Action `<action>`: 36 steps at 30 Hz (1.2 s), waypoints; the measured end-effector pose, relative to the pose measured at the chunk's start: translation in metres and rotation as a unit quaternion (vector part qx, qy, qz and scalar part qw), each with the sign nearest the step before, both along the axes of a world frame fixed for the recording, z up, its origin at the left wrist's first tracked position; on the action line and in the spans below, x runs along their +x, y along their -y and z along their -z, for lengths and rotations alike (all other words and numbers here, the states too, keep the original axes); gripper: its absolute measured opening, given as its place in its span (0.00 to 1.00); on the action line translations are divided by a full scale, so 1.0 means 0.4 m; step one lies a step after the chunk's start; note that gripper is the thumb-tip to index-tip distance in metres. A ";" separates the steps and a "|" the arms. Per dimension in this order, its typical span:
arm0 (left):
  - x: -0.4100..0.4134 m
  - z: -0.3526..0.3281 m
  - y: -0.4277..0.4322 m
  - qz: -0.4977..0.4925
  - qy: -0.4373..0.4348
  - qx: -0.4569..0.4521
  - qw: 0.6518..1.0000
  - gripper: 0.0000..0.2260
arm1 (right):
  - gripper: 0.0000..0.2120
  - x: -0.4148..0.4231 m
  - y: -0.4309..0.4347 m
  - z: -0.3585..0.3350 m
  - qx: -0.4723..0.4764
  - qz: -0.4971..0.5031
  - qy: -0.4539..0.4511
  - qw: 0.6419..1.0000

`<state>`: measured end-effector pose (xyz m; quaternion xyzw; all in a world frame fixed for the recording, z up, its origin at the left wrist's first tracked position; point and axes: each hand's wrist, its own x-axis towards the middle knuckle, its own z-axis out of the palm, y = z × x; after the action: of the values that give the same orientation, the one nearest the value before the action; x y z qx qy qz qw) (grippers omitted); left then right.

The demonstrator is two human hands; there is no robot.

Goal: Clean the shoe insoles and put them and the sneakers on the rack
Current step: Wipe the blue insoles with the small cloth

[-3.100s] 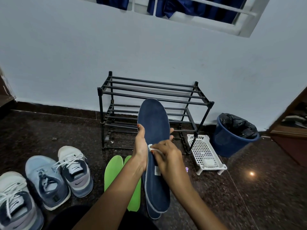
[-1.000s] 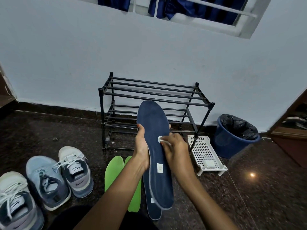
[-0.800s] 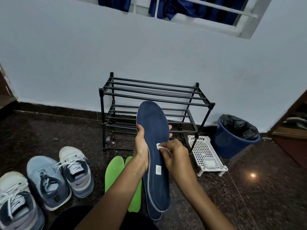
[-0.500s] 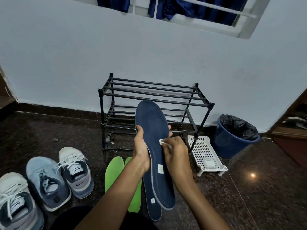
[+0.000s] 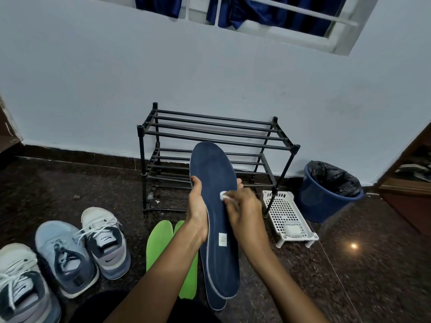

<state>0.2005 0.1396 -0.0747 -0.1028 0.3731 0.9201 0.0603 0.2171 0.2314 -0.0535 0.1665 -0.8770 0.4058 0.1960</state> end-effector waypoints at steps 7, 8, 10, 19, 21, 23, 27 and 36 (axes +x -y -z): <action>0.005 -0.010 0.002 0.022 -0.014 0.039 0.999 0.40 | 0.05 0.018 0.000 -0.002 -0.045 -0.059 0.032 0.997; 0.010 -0.014 -0.001 0.028 -0.022 0.027 0.999 0.40 | 0.06 0.011 0.000 -0.006 -0.041 -0.045 0.022 0.998; 0.017 -0.019 -0.006 0.035 -0.025 0.020 0.999 0.39 | 0.06 -0.001 0.006 -0.012 -0.028 -0.016 0.000 0.999; 0.007 -0.021 0.001 -0.007 -0.045 0.044 0.998 0.37 | 0.05 0.059 0.017 0.017 -0.073 -0.080 0.063 0.992; 0.009 -0.024 -0.002 -0.011 -0.043 0.037 0.998 0.37 | 0.05 0.060 0.014 0.016 -0.072 -0.077 0.060 0.993; 0.008 -0.021 -0.004 -0.010 -0.034 0.030 0.999 0.37 | 0.05 0.053 0.015 0.009 -0.050 -0.065 0.037 0.996; 0.019 -0.024 -0.008 0.026 -0.020 0.033 0.999 0.40 | 0.06 0.025 0.010 0.005 -0.029 -0.003 -0.011 1.000; 0.009 -0.024 0.002 -0.047 -0.037 0.034 0.998 0.38 | 0.06 0.073 0.015 0.022 -0.069 -0.076 0.054 0.993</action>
<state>0.2042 0.1388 -0.0650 -0.0839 0.3385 0.9372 0.0066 0.2462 0.2254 -0.0621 0.1964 -0.8409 0.4878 0.1279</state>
